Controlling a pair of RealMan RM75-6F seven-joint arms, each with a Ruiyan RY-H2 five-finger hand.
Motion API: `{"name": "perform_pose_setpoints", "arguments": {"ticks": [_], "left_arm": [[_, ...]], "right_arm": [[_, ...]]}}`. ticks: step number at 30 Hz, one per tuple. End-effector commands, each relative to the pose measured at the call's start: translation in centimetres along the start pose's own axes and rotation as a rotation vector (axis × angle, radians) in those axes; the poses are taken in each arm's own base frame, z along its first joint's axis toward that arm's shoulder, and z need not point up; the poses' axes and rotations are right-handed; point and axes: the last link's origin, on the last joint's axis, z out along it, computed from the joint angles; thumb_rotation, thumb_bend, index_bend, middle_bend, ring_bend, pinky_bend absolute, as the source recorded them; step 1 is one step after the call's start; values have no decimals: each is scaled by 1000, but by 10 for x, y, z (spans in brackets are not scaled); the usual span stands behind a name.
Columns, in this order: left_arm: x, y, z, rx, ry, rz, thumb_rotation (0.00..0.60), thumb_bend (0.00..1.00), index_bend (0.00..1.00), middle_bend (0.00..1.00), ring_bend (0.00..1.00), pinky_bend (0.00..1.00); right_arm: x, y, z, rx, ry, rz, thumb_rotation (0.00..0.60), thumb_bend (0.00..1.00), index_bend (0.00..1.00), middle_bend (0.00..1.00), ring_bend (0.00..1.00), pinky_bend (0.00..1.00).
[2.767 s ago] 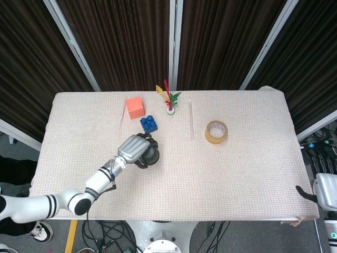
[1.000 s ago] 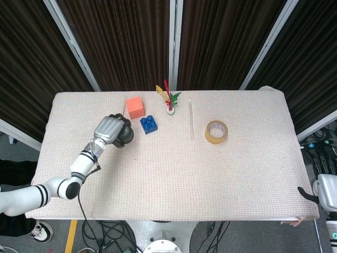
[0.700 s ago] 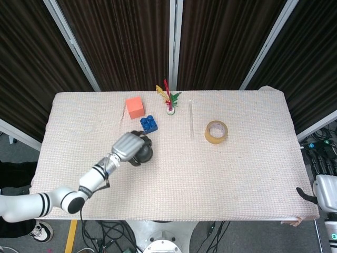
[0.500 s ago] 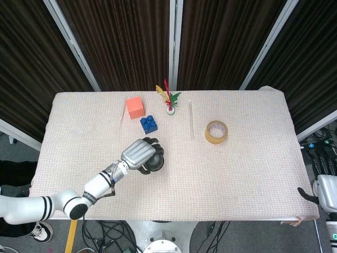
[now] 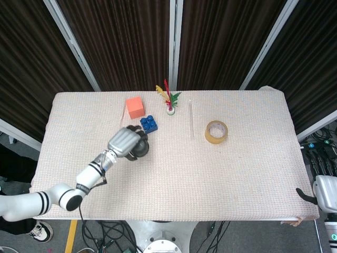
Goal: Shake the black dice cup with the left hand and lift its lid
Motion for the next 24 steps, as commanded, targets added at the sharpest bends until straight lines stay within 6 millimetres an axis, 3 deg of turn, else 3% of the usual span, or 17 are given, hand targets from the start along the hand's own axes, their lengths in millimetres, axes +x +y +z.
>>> {"name": "perform_pose_setpoints", "arguments": {"ticks": [1,13,24], "left_arm": [[-19,9,-11,-24,-24,-33,600,232,383,501,173,232],[-47,-19,-21,54,-28,-13,600,232,383,503,185,232],[-72,-25,-17,71,-55,-91,600,230,383,503,185,232]], "right_arm": [[-1,2,1,-6,-3,2,600,77,0,0,0,0],[-7,0,2,-1,-28,0,600,77,0,0,0,0],[-9,0,3,-2,-37,-3,600,78,0,0,0,0]]}}
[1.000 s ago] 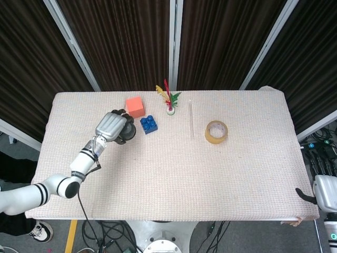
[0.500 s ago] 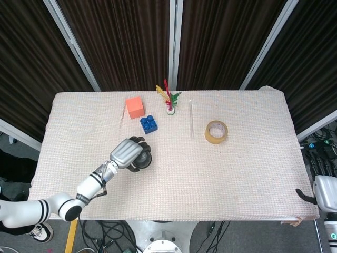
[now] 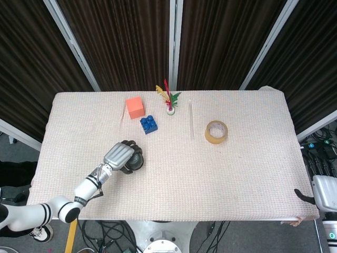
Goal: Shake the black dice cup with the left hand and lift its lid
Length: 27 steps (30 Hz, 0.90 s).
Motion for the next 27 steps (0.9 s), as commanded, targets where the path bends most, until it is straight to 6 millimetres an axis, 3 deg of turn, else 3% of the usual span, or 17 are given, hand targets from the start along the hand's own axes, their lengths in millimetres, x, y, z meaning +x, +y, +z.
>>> {"name": "perform_pose_setpoints", "arguments": {"ticks": [1,13,18,27], "left_arm": [[-10,-1,3,0,-11,-16,600,230,383,503,185,231],[-25,-11,11,12,-11,-37,600,228,382,474,185,223],[-26,-13,11,11,-15,-55,600,183,352,370,157,216],[-24,-16,11,11,7,-64,600,152,321,318,128,211]], "right_arm": [[-1,0,0,-2,-3,0,600,77,0,0,0,0],[-2,2,1,-12,-10,-5,600,78,0,0,0,0],[-2,3,1,-14,-6,-6,600,78,0,0,0,0],[-1,2,2,-16,-5,-8,600,84,0,0,0,0]]}}
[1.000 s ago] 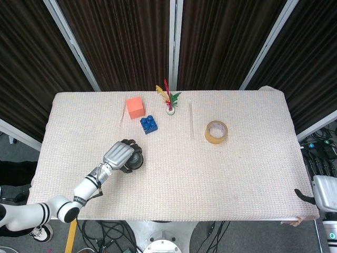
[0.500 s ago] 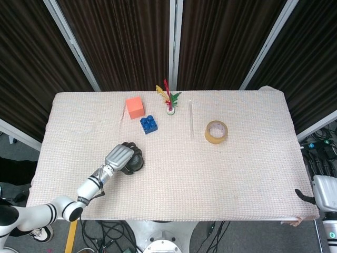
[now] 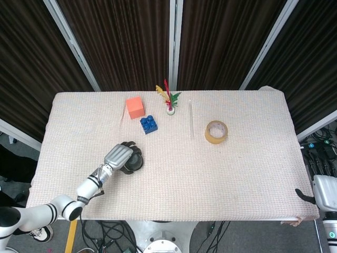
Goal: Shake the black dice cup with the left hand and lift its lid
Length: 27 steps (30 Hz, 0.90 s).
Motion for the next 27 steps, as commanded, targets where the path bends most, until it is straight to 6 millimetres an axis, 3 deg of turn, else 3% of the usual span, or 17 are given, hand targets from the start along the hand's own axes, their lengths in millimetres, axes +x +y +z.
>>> {"name": "perform_pose_setpoints", "arguments": {"ticks": [1,16,27], "left_arm": [[0,-1,0,0,3,-2,600,148,316,315,125,210],[-1,-2,-2,-11,-1,-3,600,64,200,201,69,191],[4,-3,-7,-17,-1,-6,600,59,195,221,66,190]], "right_arm": [[0,-1,0,1,-1,-1,600,84,0,0,0,0],[0,0,0,-4,1,-2,600,84,0,0,0,0],[1,0,0,-2,4,-1,600,84,0,0,0,0]]}}
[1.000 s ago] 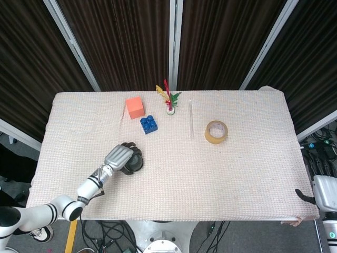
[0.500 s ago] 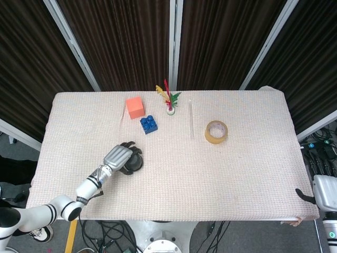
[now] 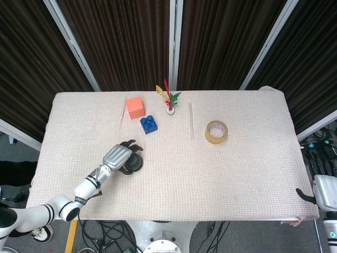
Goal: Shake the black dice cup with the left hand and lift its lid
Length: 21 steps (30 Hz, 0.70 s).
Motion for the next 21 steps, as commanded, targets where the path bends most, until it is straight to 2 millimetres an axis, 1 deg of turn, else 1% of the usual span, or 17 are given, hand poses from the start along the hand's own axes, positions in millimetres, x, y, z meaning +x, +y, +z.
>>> {"name": "perform_pose_setpoints", "arguments": {"ticks": [1,6,11,21], "left_arm": [[1,-1,0,2,-6,0,600,60,197,237,66,190],[4,0,-1,4,-7,-3,600,60,227,289,67,194],[5,1,0,7,-17,0,600,63,292,339,83,198],[8,3,1,7,-2,4,600,87,345,364,98,198]], "right_arm": [[0,-1,0,1,-1,1,600,84,0,0,0,0],[-1,0,0,-1,-4,1,600,85,0,0,0,0],[-1,0,1,-3,-4,1,600,85,0,0,0,0],[-1,1,1,-9,-7,1,600,86,0,0,0,0]]}}
